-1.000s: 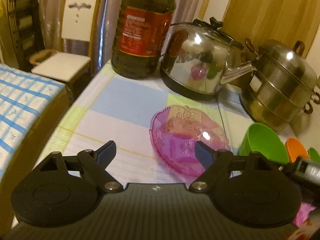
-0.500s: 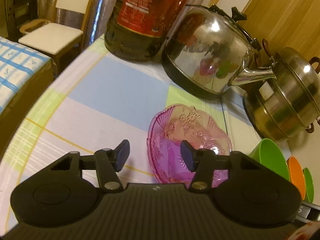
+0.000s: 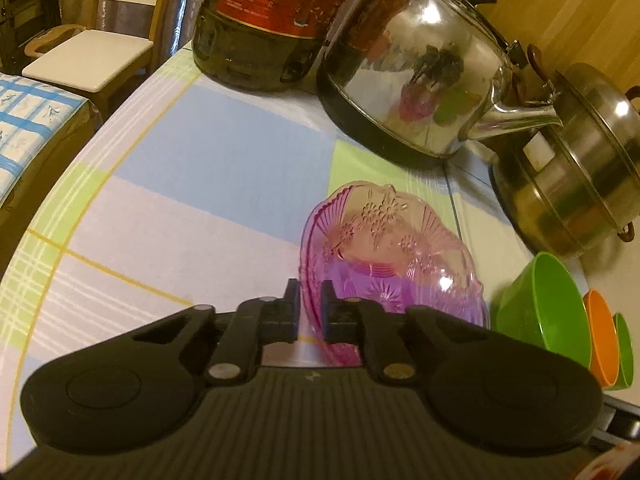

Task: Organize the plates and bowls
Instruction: 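Close the left gripper on the plate rim while the right gripper closes on it too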

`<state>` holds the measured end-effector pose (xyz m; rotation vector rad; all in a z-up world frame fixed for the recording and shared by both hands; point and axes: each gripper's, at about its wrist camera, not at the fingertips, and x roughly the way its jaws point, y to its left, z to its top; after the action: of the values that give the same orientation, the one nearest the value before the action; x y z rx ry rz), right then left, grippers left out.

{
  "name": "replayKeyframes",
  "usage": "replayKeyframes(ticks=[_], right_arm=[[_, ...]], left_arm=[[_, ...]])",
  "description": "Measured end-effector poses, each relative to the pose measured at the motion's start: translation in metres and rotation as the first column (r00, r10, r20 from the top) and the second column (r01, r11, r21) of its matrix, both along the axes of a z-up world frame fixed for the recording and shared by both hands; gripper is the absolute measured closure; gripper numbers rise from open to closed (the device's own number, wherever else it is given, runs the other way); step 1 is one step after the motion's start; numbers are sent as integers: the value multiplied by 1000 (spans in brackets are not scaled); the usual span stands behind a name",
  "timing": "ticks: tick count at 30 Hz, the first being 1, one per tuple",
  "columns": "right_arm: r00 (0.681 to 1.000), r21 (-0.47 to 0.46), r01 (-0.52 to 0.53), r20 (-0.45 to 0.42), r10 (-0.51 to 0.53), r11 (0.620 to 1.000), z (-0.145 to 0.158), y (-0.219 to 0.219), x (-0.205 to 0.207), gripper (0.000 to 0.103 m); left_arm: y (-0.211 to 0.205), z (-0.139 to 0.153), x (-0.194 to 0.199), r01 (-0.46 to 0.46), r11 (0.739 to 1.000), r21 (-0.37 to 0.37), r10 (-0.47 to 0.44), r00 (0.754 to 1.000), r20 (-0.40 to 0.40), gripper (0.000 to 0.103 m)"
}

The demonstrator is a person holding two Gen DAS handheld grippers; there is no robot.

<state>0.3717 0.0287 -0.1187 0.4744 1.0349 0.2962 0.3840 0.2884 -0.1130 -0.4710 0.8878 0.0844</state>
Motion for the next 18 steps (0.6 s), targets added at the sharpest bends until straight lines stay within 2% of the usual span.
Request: replayKeyframes(ticks=[9,11,13,18], right_arm=[[1000,2,-4,-17,4,1000,-3,-1,0,42],[1000,3,-13,-22,13,1000,-5,1,1,48],[999,1,-29,-24,29,1000,-7,4,2,62],[999,-16,-48,-12,48,999,-8,8,0,84]], left_arm=[[25,7,-31,27,999,-30,-28,999,-29,97],[27,8,-36,32,999,-25,-33,999,-26,97],[27,8,-38,32,999,-22,-33,999,-21,97],[23,2,-33,11,1000,-2,-11,1000,-18,95]])
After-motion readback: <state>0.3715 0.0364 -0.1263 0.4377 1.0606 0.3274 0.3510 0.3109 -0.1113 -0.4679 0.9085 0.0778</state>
